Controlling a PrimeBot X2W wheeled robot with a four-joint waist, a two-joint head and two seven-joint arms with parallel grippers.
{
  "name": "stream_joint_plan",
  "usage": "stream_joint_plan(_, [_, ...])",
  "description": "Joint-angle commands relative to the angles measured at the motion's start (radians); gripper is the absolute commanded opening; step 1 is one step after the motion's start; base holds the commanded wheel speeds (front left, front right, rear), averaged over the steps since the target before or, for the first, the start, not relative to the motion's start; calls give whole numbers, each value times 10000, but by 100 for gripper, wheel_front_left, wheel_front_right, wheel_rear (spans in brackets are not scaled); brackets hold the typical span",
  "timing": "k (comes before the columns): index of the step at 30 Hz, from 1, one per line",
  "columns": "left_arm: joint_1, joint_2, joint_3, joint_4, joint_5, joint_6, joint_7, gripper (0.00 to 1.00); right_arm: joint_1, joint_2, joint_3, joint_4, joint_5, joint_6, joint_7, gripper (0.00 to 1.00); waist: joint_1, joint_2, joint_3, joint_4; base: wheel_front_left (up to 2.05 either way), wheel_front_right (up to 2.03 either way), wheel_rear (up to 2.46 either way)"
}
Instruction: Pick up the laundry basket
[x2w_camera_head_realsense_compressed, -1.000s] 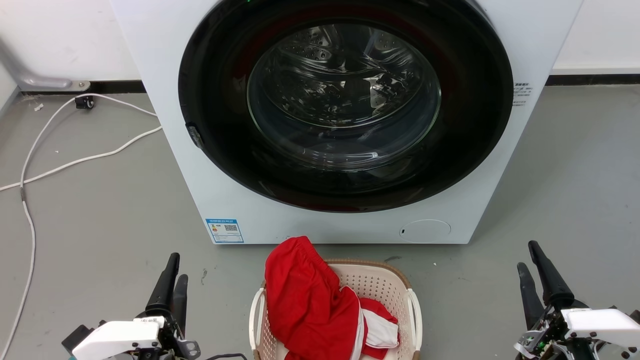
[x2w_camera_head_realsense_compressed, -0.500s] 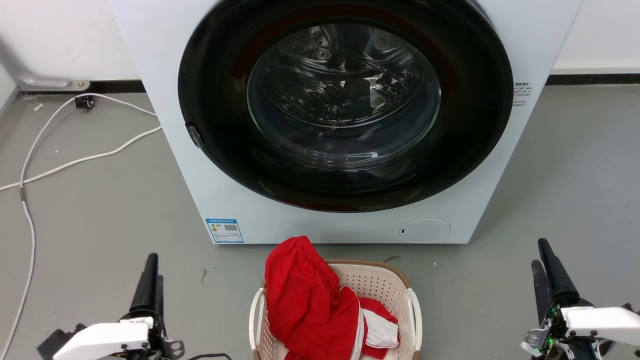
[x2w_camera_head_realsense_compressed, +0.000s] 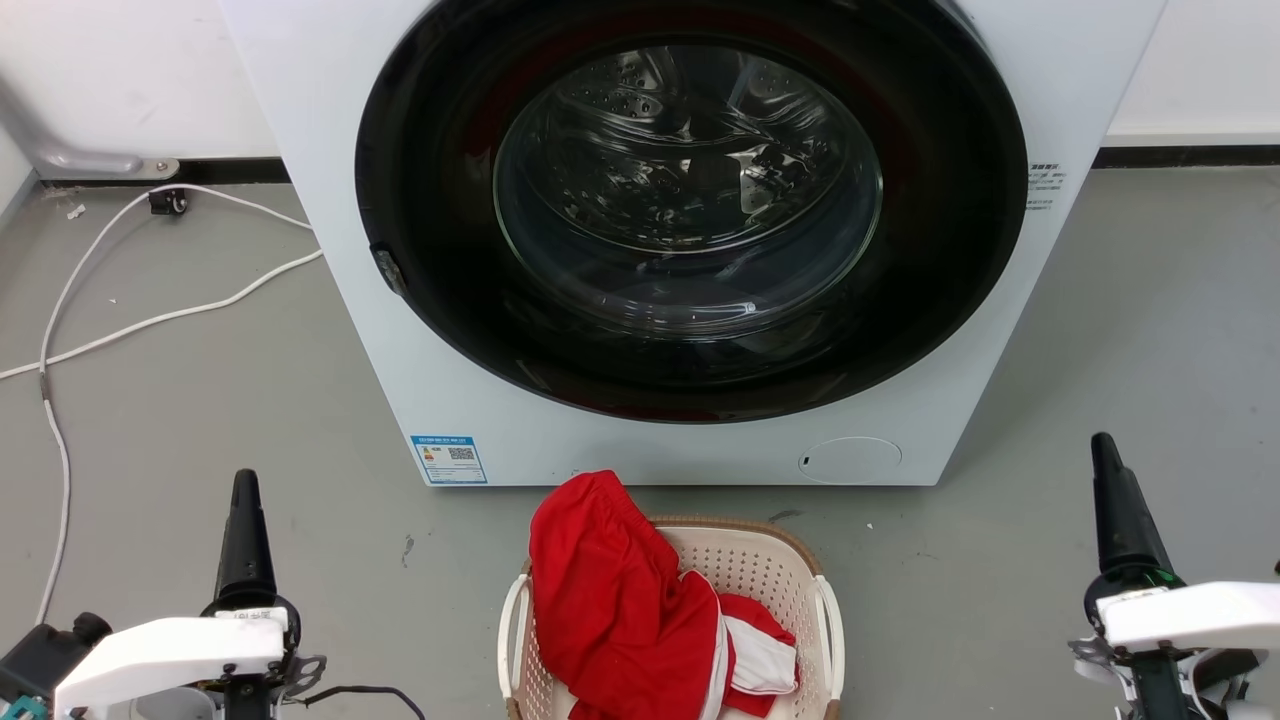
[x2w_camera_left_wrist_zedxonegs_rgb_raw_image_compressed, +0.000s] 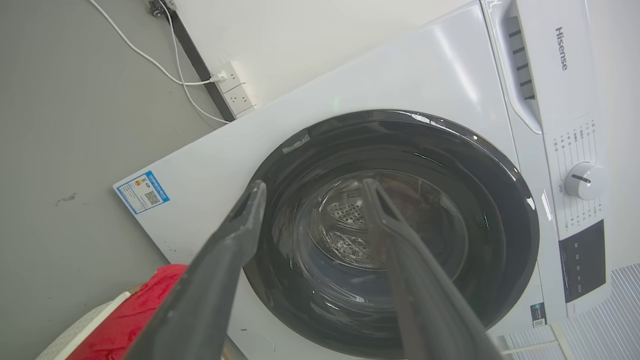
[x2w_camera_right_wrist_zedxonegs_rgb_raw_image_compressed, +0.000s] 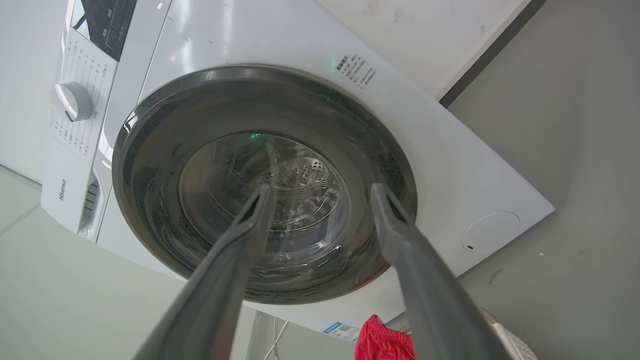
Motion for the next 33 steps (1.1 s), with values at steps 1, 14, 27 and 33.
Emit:
stream_joint_plan(1, [16,42,-90,-456,575,161,-129,100,-218,-29,115,-403,-803,3,-135,100,0,0,1,0,0,0,0])
stream_joint_plan(14, [423,48,-886,-1463,2864,336,-512,100,20,-28,522,-1062,-3497,3,-508,100,0,0,3,-2,0,0,0])
stream_joint_plan(27, [696,51,-1996,-1811,5748,229,-886,100,244,-27,760,-1060,-5798,2,-875,100,0,0,55,-33,0,0,0])
stream_joint_plan(33, [734,51,-2538,-1761,7157,356,-1036,100,307,-27,808,-953,-6489,2,-1044,100,0,0,80,-44,0,0,0])
